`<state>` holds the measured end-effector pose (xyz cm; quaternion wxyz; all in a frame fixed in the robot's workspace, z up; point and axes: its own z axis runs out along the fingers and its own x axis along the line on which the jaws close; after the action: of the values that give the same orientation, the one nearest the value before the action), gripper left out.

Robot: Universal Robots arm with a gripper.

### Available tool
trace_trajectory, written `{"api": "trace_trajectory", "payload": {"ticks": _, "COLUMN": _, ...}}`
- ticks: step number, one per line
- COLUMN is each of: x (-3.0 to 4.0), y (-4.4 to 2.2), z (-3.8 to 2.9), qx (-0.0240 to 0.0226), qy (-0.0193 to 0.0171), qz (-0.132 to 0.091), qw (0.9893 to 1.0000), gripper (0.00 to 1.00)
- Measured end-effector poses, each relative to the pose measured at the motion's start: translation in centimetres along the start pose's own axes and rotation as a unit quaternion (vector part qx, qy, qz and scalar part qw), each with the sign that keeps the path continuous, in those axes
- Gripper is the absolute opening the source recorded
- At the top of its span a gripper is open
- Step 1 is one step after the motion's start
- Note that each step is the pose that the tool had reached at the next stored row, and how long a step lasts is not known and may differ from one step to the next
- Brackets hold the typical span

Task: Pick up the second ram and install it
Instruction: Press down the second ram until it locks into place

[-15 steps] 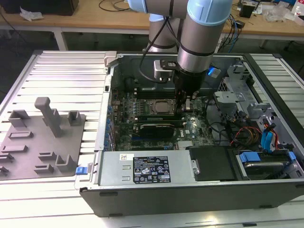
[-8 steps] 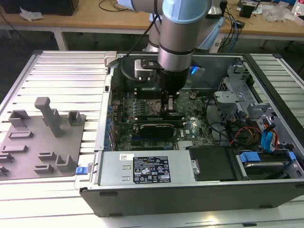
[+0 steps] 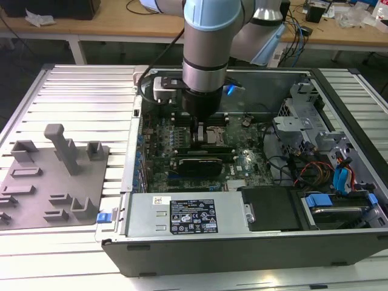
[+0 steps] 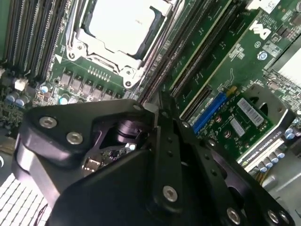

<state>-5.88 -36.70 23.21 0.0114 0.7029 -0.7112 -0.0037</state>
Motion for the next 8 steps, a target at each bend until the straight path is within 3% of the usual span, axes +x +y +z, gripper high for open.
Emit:
{"api": "trace_trajectory", "payload": {"ticks": 2, "x": 0.03, "y": -0.41, "z": -0.46, "qx": -0.0003, "qy": 0.001, "qz": 0.0, "qw": 1.0, "gripper": 0.11}}
{"api": "trace_trajectory", "payload": {"ticks": 5, "x": 0.03, "y": -1.56, "z": -1.07, "qx": -0.0011, "qy": 0.0011, "qz": 0.0, "qw": 1.0, "gripper": 0.11}}
{"api": "trace_trajectory", "payload": {"ticks": 8, "x": 0.01, "y": -1.85, "z": -2.9, "qx": -0.0011, "qy": 0.0011, "qz": 0.0, "qw": 1.0, "gripper": 0.11}}
